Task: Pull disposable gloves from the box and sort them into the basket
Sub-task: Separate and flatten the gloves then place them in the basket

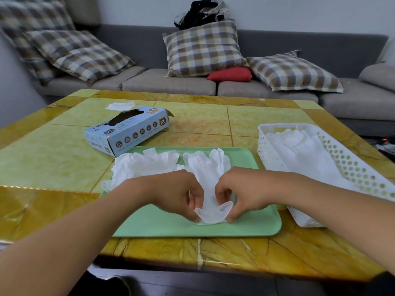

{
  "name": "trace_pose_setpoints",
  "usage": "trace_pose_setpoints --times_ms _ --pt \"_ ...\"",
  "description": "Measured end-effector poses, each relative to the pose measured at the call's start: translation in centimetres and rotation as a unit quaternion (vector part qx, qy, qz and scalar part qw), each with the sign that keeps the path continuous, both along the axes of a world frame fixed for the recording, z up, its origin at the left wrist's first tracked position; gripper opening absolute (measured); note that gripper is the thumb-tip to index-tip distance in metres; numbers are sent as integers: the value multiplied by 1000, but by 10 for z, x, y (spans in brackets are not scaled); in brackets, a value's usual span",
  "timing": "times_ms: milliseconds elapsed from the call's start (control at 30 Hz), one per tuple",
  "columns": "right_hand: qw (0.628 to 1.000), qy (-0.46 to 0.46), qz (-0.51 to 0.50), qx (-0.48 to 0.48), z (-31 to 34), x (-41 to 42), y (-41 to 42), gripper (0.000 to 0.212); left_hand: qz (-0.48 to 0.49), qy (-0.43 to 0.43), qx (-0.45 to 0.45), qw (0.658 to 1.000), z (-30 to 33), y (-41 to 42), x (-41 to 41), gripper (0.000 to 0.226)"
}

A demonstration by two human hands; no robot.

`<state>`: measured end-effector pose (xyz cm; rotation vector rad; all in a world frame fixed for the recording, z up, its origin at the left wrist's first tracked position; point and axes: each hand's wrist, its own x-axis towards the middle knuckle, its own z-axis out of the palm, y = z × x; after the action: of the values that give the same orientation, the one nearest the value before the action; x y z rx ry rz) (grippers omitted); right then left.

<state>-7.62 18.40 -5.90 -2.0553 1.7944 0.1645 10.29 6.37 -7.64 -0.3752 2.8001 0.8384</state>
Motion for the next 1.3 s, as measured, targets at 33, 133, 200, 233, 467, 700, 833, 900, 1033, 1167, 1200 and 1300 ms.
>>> trace_pose_setpoints --times_ms 33,133,200,233,467,700,833,900,1033,1167,1200,1300 --pt "1000 11 5 -1 0 2 0 34 2 -7 -7 1000 0 0 0 25" --pt "999 45 18 4 1 8 1 28 3 -20 -51 999 1 1 1 43" --pt "998 62 25 -2 0 12 2 23 -13 -19 -117 993 0 4 0 49" --pt "997 69 26 -8 0 14 3 23 -19 -18 -150 988 -1 6 0 49" --pt "998 64 15 5 -4 17 -2 25 -36 19 -157 987 -4 6 -4 13" --pt "787 -585 -195 -2 61 -3 -2 2 217 325 433 812 56 3 -10 12" --pt "728 -656 -197 21 63 -9 -3 65 329 348 436 762 67 15 -21 13" --pt "731 -654 -193 22 57 -8 -1 77 368 349 405 761 65 17 -22 18" --pt "722 -646 -234 -82 49 6 -2 61 364 353 386 771 66 17 -13 24" --pt "690 -647 -270 -180 55 13 -8 30 309 379 392 779 76 14 -1 32" --pt "692 -639 -271 -198 58 14 -8 27 283 385 395 785 78 15 1 37" --pt "709 -607 -268 -239 65 13 -4 24 264 427 369 782 80 18 1 42"
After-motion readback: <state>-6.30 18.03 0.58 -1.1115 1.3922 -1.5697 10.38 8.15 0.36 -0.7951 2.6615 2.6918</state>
